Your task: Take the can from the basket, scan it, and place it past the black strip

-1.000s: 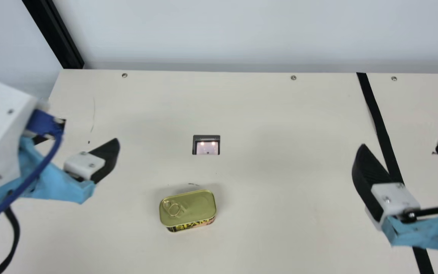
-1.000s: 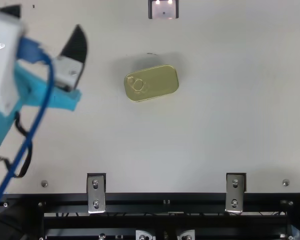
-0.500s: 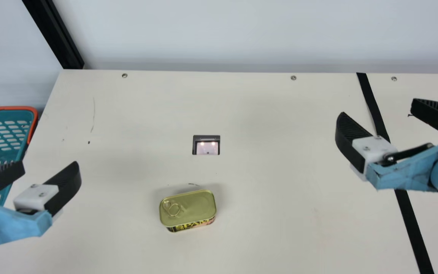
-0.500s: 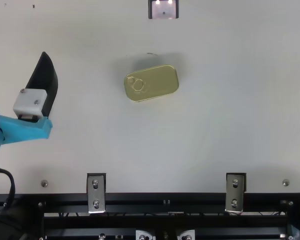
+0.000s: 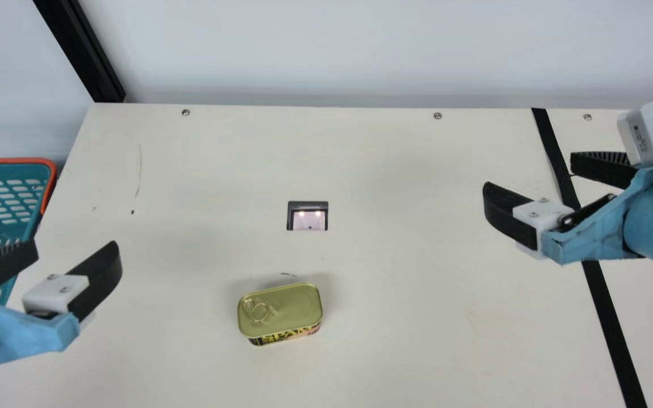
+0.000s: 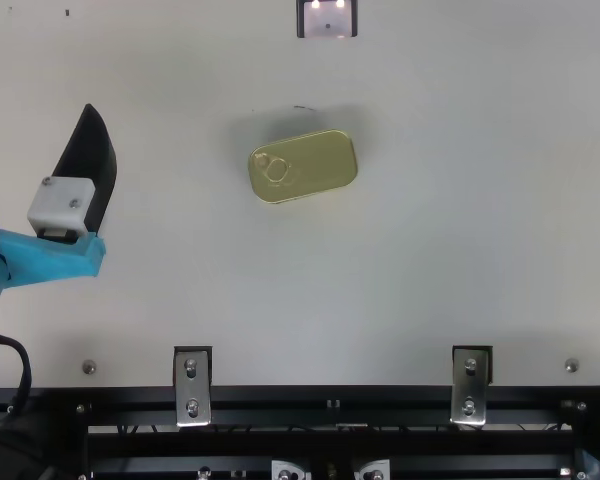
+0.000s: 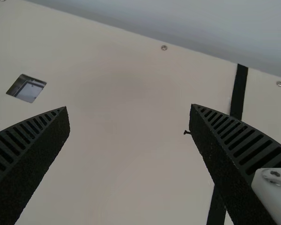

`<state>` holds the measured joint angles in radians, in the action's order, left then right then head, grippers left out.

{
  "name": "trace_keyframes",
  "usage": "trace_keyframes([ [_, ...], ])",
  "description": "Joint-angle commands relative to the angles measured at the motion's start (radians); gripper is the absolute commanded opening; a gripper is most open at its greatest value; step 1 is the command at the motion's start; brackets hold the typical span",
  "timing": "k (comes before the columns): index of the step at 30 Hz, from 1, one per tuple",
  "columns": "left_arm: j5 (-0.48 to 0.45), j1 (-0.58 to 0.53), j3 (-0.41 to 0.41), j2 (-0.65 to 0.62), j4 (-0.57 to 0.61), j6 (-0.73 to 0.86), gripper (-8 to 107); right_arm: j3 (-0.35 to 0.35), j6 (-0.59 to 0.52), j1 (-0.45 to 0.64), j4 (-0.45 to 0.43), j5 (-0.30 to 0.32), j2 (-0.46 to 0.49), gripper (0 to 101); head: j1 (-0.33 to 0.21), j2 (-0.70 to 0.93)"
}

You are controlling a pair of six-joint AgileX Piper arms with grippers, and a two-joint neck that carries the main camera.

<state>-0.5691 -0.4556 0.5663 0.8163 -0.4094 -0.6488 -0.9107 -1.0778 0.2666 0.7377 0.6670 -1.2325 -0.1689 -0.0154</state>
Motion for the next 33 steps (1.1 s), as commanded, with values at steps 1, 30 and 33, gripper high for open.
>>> trace_keyframes([
  [1,0.0,0.0,0.0,0.0,0.0,0.0,90,-0.007,-0.195,0.054,0.075,0.077,-0.04,101,0.014,-0.002],
  [30,0.0,0.0,0.0,0.0,0.0,0.0,90,0.035,-0.801,0.161,0.246,0.427,-0.333,101,0.014,-0.002],
  [33,0.0,0.0,0.0,0.0,0.0,0.0,90,0.041,-0.827,0.15,0.257,0.428,-0.348,101,0.014,-0.002],
])
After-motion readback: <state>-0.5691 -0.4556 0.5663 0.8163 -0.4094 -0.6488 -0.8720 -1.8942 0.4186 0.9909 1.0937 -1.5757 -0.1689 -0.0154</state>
